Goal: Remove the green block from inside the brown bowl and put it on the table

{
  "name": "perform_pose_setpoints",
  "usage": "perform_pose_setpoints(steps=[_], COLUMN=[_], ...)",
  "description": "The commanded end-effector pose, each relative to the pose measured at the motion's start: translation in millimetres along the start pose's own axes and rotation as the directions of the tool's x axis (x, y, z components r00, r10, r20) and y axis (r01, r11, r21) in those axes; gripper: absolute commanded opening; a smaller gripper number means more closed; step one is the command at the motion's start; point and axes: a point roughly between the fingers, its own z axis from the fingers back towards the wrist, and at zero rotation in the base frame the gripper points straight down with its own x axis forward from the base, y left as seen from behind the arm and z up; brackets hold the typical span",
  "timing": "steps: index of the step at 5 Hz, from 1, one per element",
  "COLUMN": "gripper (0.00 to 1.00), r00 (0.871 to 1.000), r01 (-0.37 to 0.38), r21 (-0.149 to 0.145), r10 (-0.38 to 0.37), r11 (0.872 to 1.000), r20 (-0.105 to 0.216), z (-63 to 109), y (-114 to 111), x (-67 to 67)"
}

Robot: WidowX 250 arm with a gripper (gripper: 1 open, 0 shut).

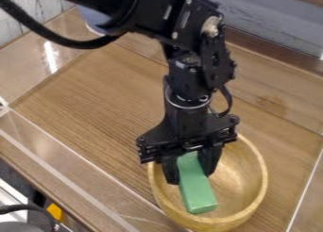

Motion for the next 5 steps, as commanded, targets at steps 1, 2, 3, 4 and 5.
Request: perform_pose_setpoints(steps=[1,2,3,4,5], gripper=[0.00,0.00,0.00,0.00,0.00], r00=[1.000,0.999,0.999,0.999,0.999], r01=[-0.008,-0.012,-0.017,-0.023,-0.026], r21=[-0.055,-0.056,-0.059,-0.062,-0.065], r10=[0.010,0.014,0.019,0.025,0.028], r11=[0.998,0.998,0.998,0.998,0.998], r20=[0.026,0.029,0.032,0.035,0.039], z=[13.1,15.8,19.4,21.9,23.9], y=[-8.0,-7.1,-6.0,-5.1,-4.3], x=[7.1,8.7,10.6,12.8,14.8])
